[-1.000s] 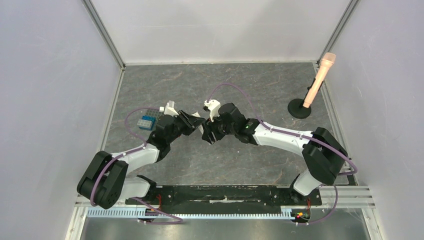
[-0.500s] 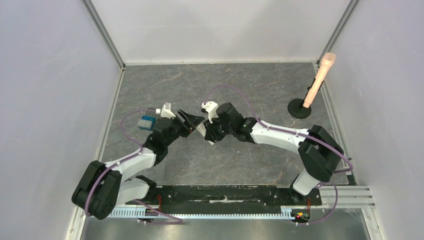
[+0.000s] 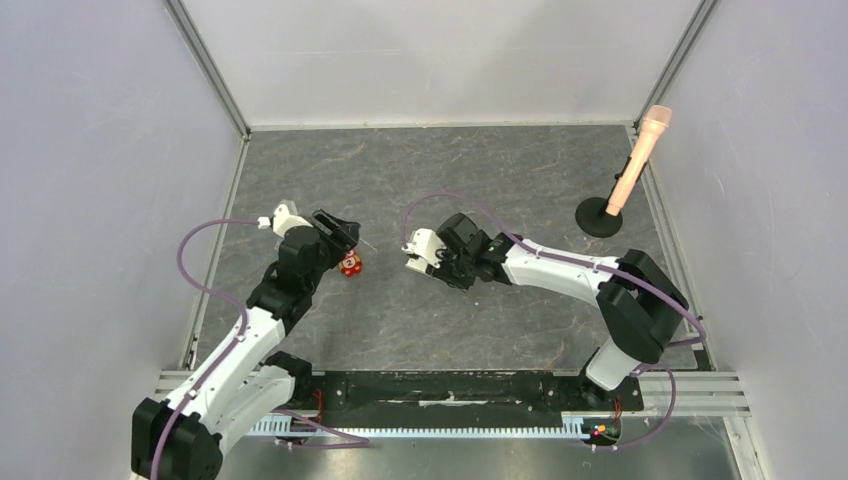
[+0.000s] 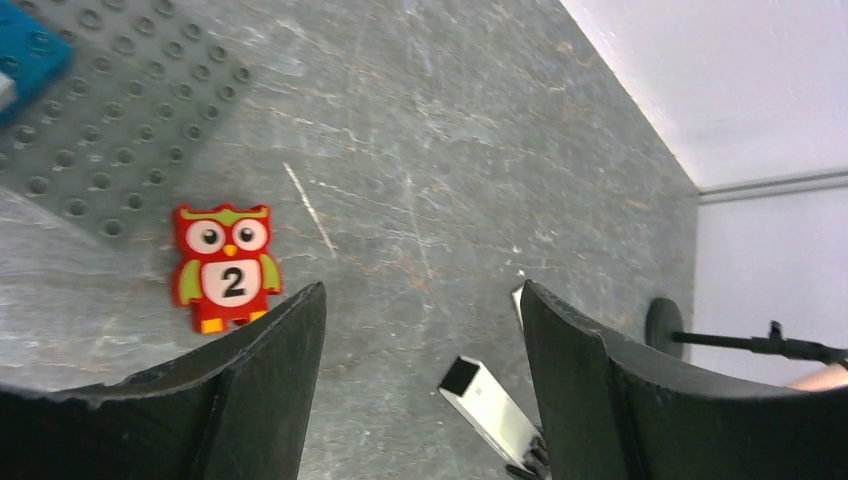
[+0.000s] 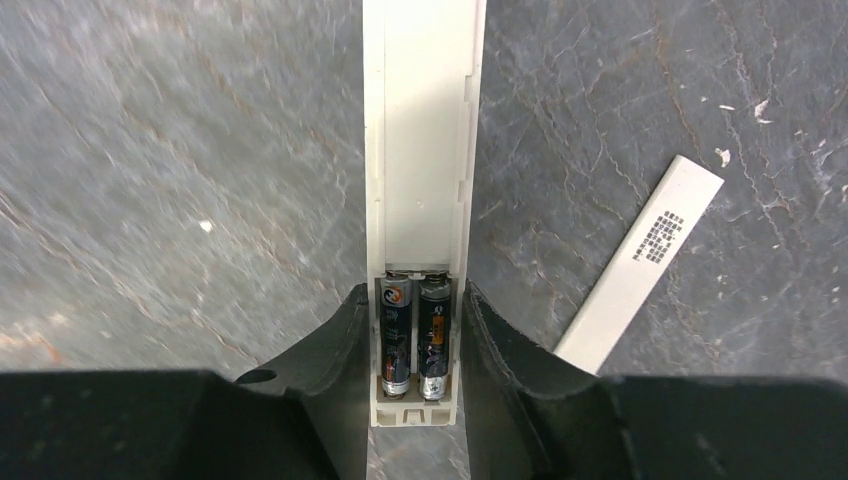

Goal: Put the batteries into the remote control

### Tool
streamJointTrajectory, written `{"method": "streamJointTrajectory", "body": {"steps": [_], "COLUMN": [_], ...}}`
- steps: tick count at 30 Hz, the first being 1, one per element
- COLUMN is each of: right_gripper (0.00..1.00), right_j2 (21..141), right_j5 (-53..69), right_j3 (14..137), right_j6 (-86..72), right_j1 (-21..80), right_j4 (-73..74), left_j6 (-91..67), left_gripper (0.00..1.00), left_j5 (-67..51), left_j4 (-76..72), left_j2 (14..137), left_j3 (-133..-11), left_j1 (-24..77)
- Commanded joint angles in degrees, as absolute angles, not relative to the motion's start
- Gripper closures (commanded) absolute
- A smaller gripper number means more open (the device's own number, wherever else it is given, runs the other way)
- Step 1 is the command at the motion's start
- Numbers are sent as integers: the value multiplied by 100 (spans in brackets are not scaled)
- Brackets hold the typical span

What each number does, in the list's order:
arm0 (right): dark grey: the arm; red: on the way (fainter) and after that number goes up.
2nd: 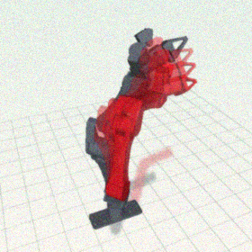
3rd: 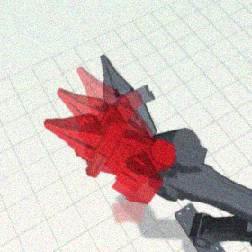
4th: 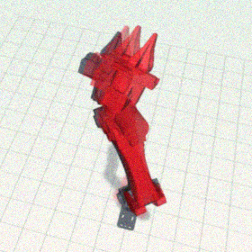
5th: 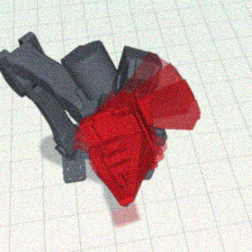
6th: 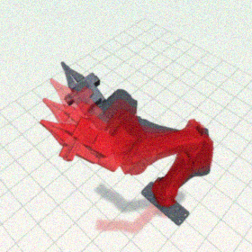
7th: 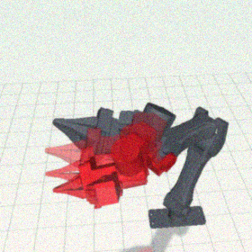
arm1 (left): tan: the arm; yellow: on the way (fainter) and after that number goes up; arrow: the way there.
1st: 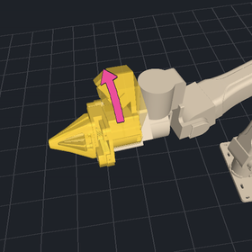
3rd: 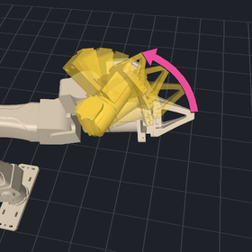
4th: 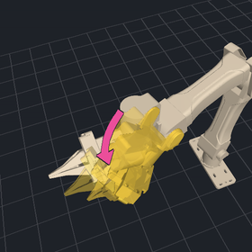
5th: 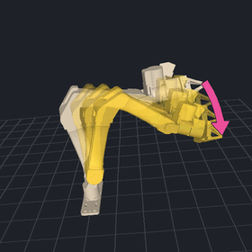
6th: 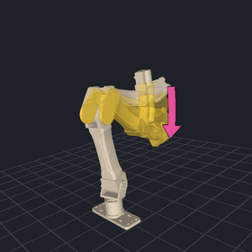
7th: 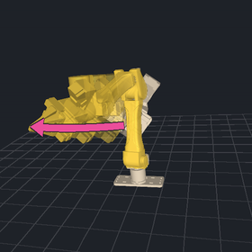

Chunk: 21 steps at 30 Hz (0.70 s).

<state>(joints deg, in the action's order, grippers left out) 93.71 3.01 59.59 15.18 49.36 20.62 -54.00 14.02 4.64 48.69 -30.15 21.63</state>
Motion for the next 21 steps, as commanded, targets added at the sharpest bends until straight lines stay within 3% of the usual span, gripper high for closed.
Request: {"method": "streamJointTrajectory", "body": {"steps": [1, 13, 21], "right_gripper": [92, 86, 57], "right_j2": [9237, 9898, 10190], "right_j5": [271, 795, 562], "right_j3": [6057, 6309, 6690], "right_j6": [2829, 3164, 2689], "right_j1": [4930, 4935, 4870], "right_j4": [2584, 3181, 3307], "left_j6": [-4945, -4994, -4888], "left_gripper": [24, 27, 28], "left_j5": [1794, 1336, 1128], "left_j4": [926, 834, 803], "left_j2": [4705, 4798, 4949], "left_j3": [-3142, -3186, -3283], "left_j1": [2030, 1984, 1973]}}
